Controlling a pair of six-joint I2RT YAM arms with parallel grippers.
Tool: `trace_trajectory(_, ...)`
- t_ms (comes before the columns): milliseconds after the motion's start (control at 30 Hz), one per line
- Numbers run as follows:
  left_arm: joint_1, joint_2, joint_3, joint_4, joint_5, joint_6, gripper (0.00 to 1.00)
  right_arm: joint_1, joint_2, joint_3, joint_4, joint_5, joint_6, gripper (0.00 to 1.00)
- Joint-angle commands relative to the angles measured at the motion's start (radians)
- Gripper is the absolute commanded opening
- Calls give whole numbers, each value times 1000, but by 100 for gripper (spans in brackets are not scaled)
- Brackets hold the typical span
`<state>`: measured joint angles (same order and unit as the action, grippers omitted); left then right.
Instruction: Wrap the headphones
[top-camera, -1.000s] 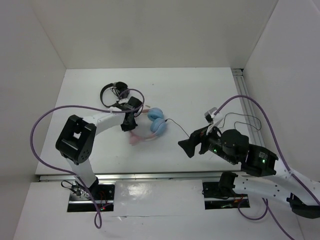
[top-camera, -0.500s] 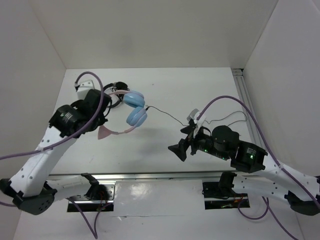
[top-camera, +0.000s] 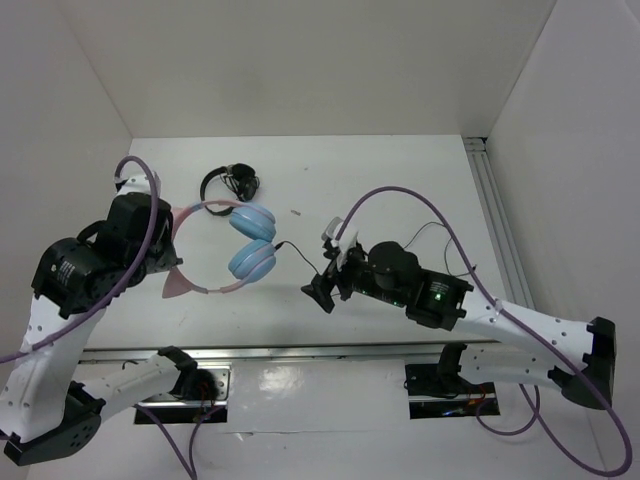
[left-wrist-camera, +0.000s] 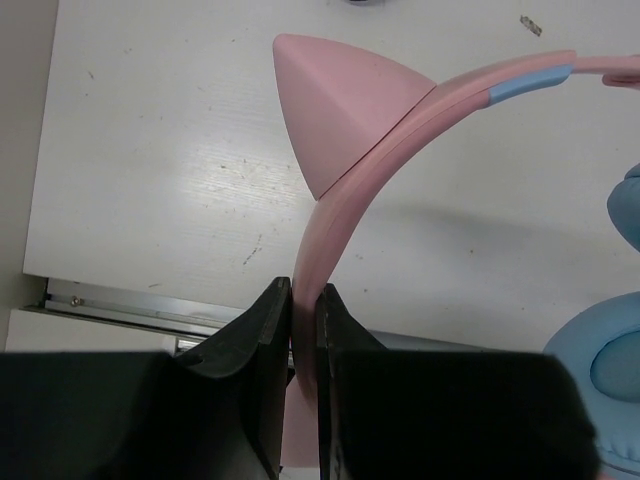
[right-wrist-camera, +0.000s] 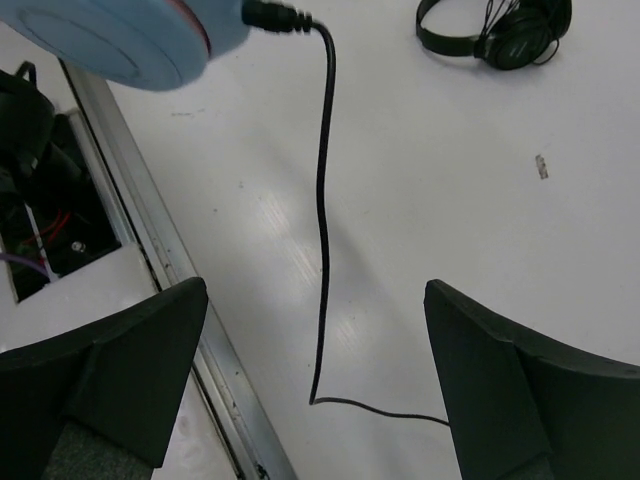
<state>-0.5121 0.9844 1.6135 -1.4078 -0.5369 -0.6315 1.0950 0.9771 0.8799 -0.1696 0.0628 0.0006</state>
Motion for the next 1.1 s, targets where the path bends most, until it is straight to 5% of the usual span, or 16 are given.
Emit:
trace_trajectory(0, 12, -19, 48, 49, 54, 13, 0, -1, 0, -41, 157, 2, -22, 96)
trace_trajectory(133, 12, -20, 48, 49, 54, 13, 0, -29, 58, -52, 222, -83, -11, 81)
trace_trajectory(200, 21, -29, 48, 49, 54, 3, 0, -38, 81, -62, 261, -92, -11, 55)
trace_trajectory(267, 21, -29, 57, 49, 54, -20, 0, -38, 101, -91, 292, -92, 13, 7)
trace_trajectory(300, 21, -29, 81, 49, 73, -20, 0, -68, 113, -105, 336, -110, 24, 4)
trace_trajectory(533, 21, -29, 149, 162, 245, -95, 0, -242, 40, -245, 513, -353, 114, 10)
trace_trajectory(767, 21, -29, 149, 274, 395, -126, 0, -287, -44, -304, 593, -412, 145, 22)
trace_trajectory(1067, 21, -29, 138, 348, 417, -209, 0, -287, -12, -354, 744, -451, 194, 24)
